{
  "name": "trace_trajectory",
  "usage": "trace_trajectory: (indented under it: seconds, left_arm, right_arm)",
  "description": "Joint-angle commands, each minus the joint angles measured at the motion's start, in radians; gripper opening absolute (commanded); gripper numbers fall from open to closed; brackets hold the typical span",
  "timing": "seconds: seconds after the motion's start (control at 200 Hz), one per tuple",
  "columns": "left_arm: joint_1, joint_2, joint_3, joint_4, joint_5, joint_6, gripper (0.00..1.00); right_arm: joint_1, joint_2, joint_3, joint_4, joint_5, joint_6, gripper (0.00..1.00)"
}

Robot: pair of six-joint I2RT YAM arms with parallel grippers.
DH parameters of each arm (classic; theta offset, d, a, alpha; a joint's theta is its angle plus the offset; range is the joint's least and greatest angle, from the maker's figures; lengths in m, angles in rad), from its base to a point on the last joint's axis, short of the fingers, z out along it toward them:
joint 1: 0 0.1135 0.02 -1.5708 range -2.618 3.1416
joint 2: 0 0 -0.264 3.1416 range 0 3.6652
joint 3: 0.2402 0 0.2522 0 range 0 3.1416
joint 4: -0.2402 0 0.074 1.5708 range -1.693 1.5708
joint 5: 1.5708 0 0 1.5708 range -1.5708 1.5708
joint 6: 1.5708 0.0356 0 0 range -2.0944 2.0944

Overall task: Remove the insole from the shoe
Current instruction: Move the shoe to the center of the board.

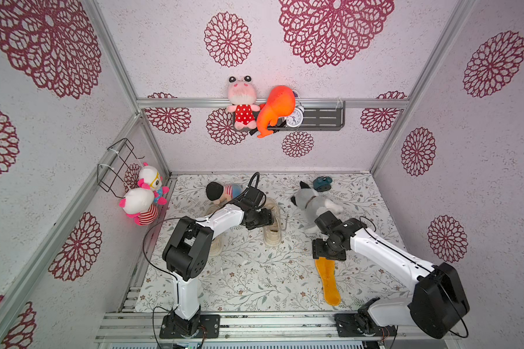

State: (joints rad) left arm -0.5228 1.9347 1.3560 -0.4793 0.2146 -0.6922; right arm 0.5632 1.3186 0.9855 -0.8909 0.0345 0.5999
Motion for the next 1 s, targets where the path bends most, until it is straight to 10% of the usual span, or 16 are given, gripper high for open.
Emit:
trace_trajectory:
  seconds: [0.0,0.71,0.996]
  left_arm:
    - [-0.002,0.000,0.036,-0.082,-0.003,0.044,0.72]
    - [-0.048,0.287,0.434,-0.173,-0.154,0.177,0.07]
    - [-0.053,0.398,0.626,-0.144,-0.193,0.199,0.01]
  right_arm:
    - [-0.003,-0.024,0.006,-0.005,0.013,0.042,0.75]
    - [-0.008,-0.067,0.015,0.029,-0.018,0.087,0.71]
    - [-0.017,-0.056,0.028,0.026,-0.028,0.085,0.70]
